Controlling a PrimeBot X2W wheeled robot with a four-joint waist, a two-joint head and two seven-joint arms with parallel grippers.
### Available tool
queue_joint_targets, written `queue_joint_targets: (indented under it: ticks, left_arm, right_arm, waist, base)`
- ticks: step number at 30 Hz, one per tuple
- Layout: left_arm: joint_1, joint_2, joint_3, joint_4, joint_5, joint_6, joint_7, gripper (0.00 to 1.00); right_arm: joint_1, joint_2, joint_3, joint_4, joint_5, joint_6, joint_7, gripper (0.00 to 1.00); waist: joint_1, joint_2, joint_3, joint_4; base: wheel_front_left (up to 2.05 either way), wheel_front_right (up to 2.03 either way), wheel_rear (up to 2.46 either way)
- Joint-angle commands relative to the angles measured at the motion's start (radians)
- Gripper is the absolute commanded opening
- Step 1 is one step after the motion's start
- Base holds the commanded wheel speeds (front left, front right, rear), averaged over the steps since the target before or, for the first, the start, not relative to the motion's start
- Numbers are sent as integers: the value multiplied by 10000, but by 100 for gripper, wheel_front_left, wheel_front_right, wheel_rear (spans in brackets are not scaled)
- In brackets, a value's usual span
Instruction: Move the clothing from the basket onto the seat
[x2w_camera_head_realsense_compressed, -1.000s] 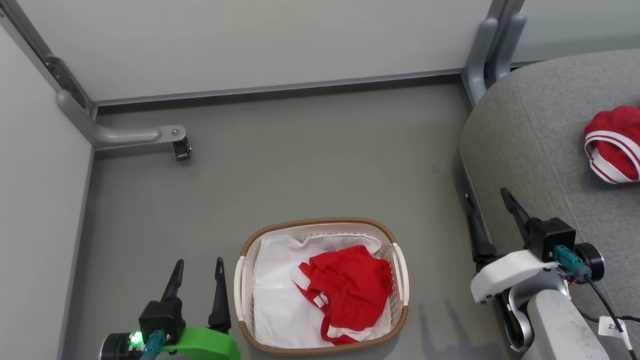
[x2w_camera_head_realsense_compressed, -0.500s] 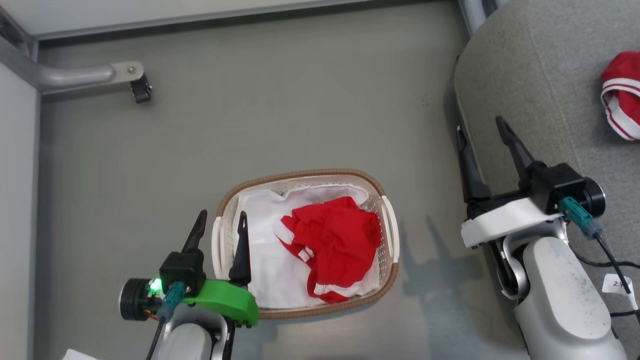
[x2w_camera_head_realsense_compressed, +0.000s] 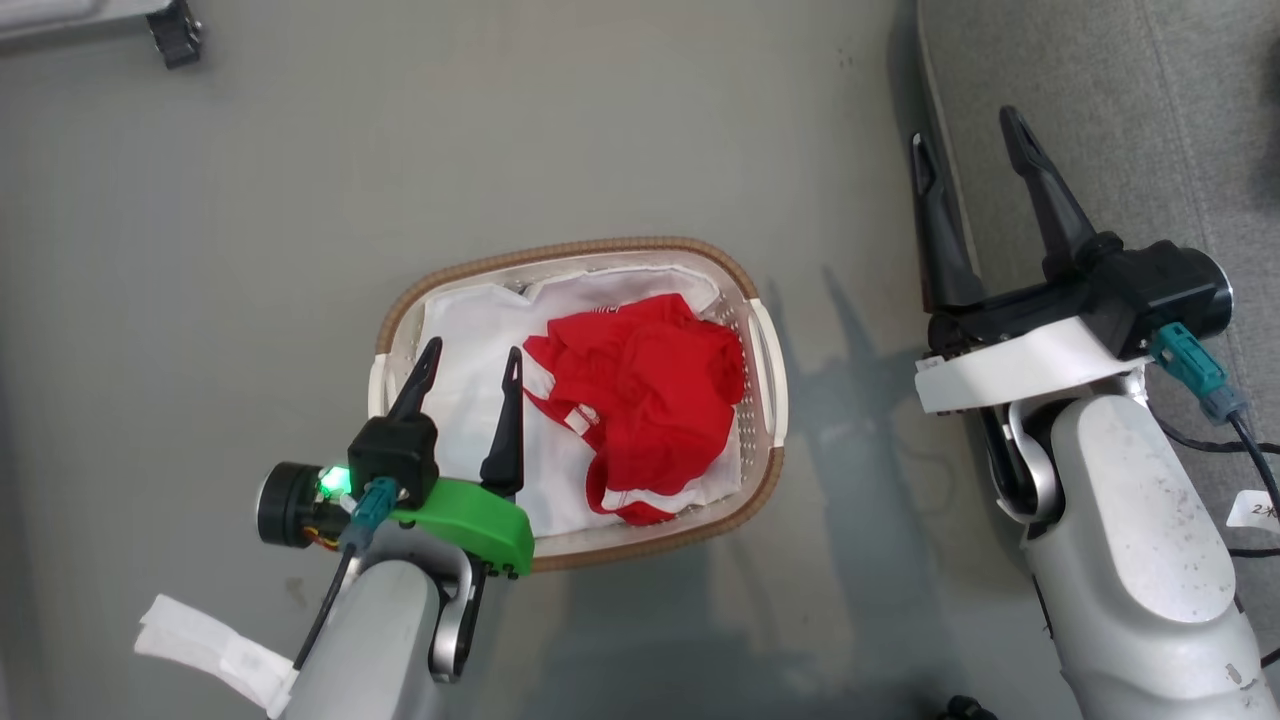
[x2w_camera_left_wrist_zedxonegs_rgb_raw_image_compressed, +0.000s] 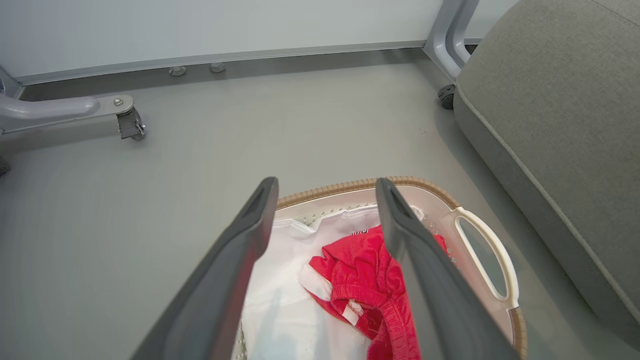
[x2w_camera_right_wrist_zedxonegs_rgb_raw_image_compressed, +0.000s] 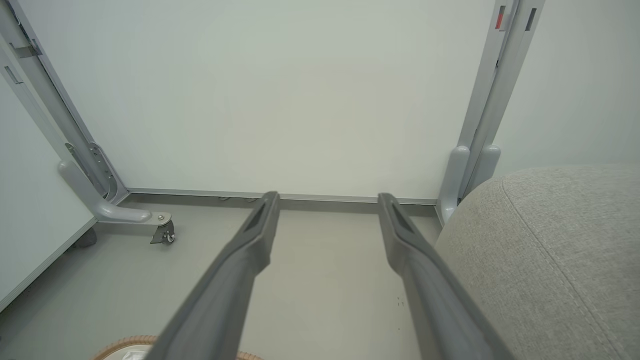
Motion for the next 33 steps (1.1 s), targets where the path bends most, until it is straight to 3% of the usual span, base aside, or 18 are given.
queue_joint_targets:
  ticks: [1, 17, 33]
  left_arm:
    - [-317, 53, -96, 103, -68, -56, -5, 100]
    - [-1929, 57, -1021, 1803, -165, -437, -5, 100]
    - [-3752, 60, -2093, 4611, -1046, -986, -5, 100]
  right_arm:
    - [-172, -39, -17, -76, 59, -14, -46, 100]
    - [-927, -33, 214, -576, 335, -14, -46, 100]
    - [-1507, -34, 526, -1052, 578, -14, -46, 100]
  waist:
    - [0, 0, 718, -165]
    - [0, 0, 2200, -392]
    - [0, 0, 3283, -961]
  base:
    - [0, 0, 0]
    - [0, 0, 0]
    - [0, 0, 0]
